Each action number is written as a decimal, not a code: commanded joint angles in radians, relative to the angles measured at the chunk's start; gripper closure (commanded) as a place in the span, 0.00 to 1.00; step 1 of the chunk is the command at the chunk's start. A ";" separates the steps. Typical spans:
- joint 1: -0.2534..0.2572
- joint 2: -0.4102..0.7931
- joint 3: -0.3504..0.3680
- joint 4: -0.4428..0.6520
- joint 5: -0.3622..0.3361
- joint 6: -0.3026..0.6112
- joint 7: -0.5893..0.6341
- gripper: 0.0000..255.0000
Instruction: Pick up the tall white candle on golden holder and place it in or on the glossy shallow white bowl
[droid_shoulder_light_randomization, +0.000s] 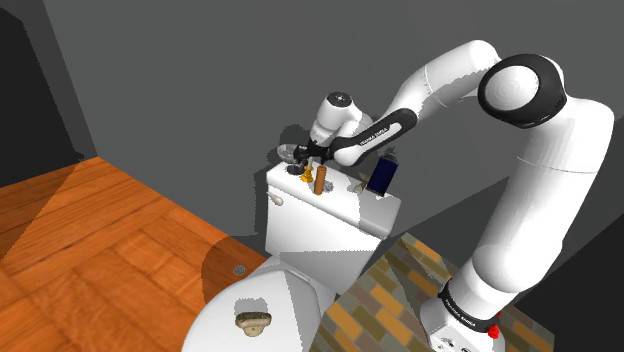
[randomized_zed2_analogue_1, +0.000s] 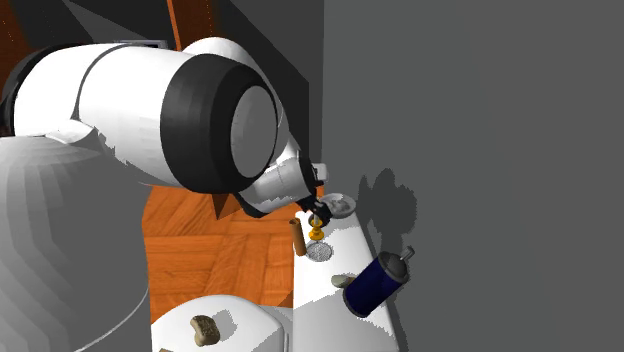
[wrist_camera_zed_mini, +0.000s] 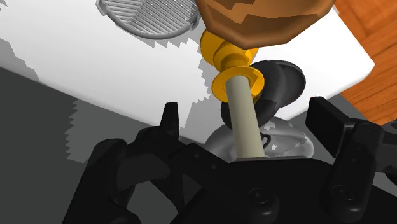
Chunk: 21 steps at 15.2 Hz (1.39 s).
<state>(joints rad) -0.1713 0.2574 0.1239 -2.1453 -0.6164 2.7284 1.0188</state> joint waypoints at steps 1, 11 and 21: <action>0.002 0.019 -0.007 0.009 -0.013 0.011 0.009 0.00; 0.002 0.019 -0.007 0.009 -0.013 0.011 0.009 1.00; -0.005 0.000 0.004 0.010 0.011 -0.008 -0.014 1.00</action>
<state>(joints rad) -0.1732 0.2613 0.1241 -2.1353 -0.6155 2.7298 1.0144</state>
